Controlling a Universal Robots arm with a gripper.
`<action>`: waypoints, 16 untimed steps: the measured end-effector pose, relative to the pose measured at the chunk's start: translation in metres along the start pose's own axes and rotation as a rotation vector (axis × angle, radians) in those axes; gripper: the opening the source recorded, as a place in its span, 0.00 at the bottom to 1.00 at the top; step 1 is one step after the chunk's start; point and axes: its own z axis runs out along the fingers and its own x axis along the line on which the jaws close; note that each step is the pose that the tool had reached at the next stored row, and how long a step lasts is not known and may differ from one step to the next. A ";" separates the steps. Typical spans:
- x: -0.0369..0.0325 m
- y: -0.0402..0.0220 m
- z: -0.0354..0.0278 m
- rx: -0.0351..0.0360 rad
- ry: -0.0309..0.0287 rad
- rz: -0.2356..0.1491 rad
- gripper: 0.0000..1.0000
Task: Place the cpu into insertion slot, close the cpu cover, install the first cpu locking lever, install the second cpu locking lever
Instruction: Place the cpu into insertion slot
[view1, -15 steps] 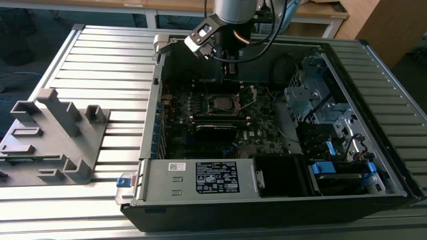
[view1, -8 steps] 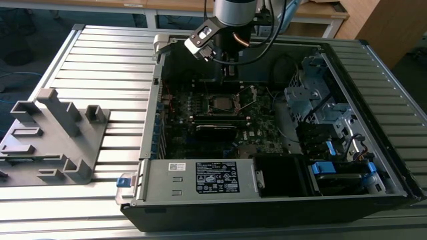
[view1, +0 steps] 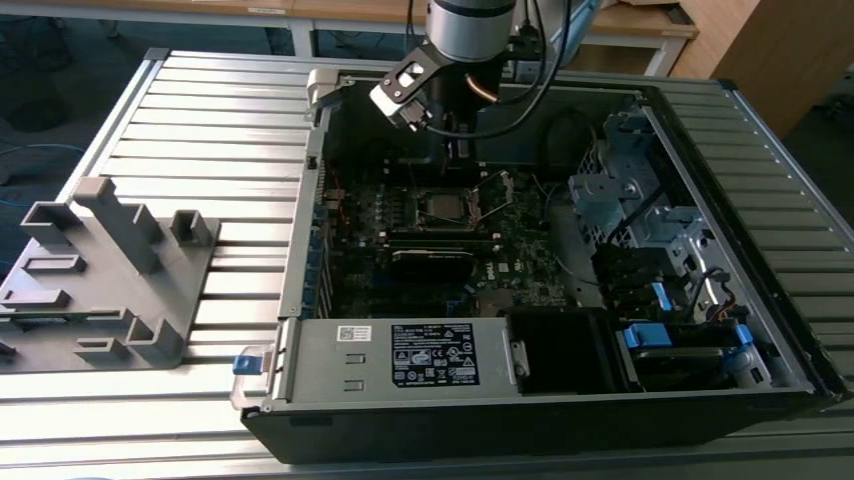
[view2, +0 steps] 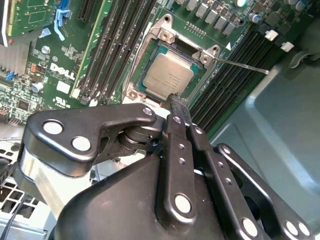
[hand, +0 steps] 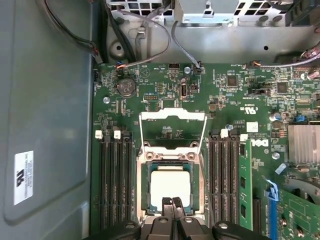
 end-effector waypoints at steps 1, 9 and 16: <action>0.0000 0.0002 0.0017 0.0002 0.0001 0.000 0.11; -0.0001 0.0002 0.0030 0.0029 0.0001 0.000 0.11; -0.0001 0.0001 0.0030 0.0175 -0.0003 0.000 0.11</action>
